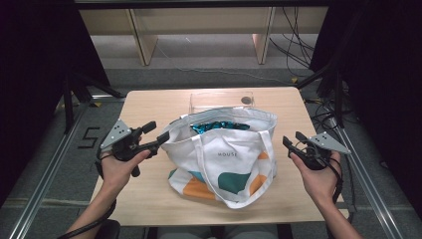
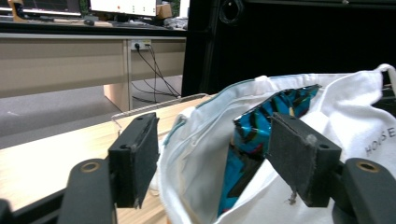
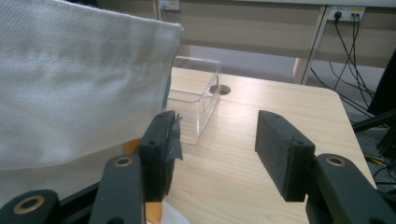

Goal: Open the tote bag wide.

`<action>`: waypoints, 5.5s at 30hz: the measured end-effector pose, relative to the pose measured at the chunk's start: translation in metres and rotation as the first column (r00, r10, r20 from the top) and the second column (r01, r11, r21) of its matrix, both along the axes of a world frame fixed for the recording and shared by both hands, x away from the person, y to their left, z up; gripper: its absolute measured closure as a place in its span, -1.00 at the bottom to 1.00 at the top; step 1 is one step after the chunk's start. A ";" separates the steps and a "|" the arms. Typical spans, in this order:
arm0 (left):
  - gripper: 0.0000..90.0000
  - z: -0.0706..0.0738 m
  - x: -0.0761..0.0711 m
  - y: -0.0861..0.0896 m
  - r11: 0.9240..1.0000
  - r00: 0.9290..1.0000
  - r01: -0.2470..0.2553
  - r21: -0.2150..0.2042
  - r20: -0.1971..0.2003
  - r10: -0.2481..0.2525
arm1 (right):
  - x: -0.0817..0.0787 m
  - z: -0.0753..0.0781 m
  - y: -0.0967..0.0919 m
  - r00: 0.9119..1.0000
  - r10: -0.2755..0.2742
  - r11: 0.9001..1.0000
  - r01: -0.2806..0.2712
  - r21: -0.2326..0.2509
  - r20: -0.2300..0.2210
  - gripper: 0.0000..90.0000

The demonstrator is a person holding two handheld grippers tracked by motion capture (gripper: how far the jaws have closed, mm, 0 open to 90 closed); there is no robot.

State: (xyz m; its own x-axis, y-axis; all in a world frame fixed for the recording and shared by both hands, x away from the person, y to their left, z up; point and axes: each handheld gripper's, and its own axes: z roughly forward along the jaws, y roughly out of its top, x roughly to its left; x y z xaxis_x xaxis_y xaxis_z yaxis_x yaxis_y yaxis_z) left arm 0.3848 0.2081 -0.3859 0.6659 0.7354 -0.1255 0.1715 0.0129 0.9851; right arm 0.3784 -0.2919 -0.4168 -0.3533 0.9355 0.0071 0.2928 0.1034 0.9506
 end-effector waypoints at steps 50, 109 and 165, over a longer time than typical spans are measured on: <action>0.58 0.020 0.031 -0.110 0.895 0.937 0.339 0.290 -0.022 -0.348 | -0.001 -0.001 0.001 0.998 -0.026 1.000 0.027 0.010 -0.049 0.07; 0.95 0.032 -0.009 -0.124 0.768 0.854 0.513 0.385 -0.140 -0.500 | 0.004 -0.005 0.002 0.998 -0.003 1.000 0.003 -0.007 -0.070 0.04; 0.95 -0.035 -0.014 -0.145 0.680 0.822 0.569 0.462 -0.323 -0.468 | 0.004 -0.007 0.001 0.998 -0.006 1.000 0.005 -0.015 -0.061 0.04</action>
